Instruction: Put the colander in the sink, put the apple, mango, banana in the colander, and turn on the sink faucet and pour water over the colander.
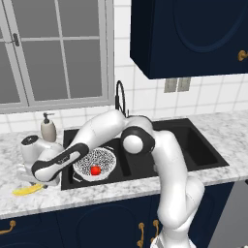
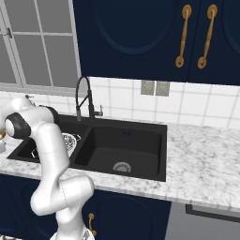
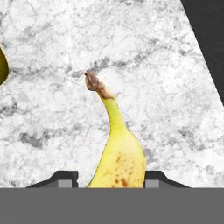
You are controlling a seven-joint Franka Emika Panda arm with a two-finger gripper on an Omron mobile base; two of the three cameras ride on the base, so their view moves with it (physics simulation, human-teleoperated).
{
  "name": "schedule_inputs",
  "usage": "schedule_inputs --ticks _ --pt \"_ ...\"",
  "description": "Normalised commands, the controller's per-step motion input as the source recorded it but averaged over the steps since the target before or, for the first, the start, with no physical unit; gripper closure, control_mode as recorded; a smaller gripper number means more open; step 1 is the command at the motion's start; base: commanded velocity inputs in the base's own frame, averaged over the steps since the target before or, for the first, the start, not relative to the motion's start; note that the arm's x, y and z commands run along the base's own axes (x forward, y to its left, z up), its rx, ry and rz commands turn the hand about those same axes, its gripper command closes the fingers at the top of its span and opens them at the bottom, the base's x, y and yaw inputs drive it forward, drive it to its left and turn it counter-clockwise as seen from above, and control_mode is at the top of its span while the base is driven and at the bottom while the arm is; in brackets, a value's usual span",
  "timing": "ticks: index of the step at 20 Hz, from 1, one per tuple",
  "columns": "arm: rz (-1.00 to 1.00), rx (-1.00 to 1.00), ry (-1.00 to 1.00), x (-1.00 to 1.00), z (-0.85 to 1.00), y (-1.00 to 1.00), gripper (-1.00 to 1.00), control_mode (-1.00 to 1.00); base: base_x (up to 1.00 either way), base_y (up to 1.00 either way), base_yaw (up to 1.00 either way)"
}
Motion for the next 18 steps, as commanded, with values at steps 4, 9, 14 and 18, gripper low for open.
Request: schedule_inputs --ticks 4,9,14,18 --pt "-0.07 -0.06 0.00 -0.12 0.05 -0.65 1.00 -1.00 0.00 0.00 0.00" --pt "-0.13 0.00 0.00 -0.08 0.35 -0.70 1.00 -1.00 0.00 0.00 0.00" --pt "-0.14 0.00 0.00 -0.03 0.29 -0.81 1.00 -1.00 0.00 0.00 0.00" --pt "-0.17 -0.01 0.00 0.01 0.12 -0.84 1.00 -1.00 0.00 0.00 0.00"
